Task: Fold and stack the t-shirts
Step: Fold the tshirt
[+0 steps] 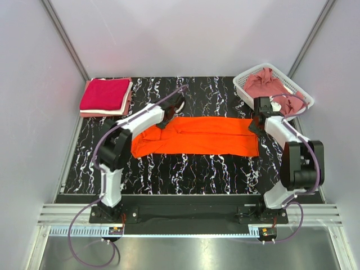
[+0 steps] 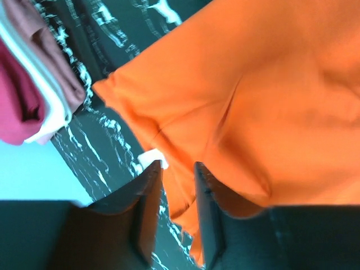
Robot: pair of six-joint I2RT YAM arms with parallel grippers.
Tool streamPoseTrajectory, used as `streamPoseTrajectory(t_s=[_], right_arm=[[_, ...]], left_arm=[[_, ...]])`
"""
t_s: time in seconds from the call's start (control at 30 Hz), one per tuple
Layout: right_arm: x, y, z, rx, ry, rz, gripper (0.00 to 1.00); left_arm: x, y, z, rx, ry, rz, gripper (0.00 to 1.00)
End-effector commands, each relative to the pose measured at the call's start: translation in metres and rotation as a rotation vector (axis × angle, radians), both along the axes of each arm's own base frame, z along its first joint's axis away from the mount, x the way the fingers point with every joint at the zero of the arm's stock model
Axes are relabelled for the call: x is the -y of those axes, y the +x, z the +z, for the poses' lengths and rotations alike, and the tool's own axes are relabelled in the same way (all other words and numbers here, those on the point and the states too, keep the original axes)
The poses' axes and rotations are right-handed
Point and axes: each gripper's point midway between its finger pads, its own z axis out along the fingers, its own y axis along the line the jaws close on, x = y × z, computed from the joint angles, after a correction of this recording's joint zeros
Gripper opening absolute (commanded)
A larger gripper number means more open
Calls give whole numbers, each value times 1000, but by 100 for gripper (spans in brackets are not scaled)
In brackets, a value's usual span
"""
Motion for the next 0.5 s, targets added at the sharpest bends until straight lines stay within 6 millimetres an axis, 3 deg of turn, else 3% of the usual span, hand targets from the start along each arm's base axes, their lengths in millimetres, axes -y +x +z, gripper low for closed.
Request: streamPoseTrajectory(t_s=[0.0,0.13,0.23,0.3,0.33,0.37,0.4,0.43,0.47], right_arm=[[-10,11,57,159,66,30,34],[-35,8,60,172,186,93,35],[-62,7,58,194,279,181,33],[-100,9,64,239,410,325,33],[-126,8,69,255,459,421,32],[-149,10,79,285,507,506,33],[-165,15,83,291,507,554,34],[-198,8,85,281,500,662,36],[-213,9,88,281,497,710,40]], left_arm=[[13,-11,63,111,-216,22,40],[24,-35,72,52,-483,67,41],[19,-51,74,28,-620,117,41],[8,-62,73,35,-658,142,41],[-1,-60,84,84,-702,177,41],[-10,-70,71,64,-712,213,41],[-8,-75,69,47,-785,227,41],[-10,-79,69,44,-864,283,41],[-26,-81,67,80,-947,334,41]])
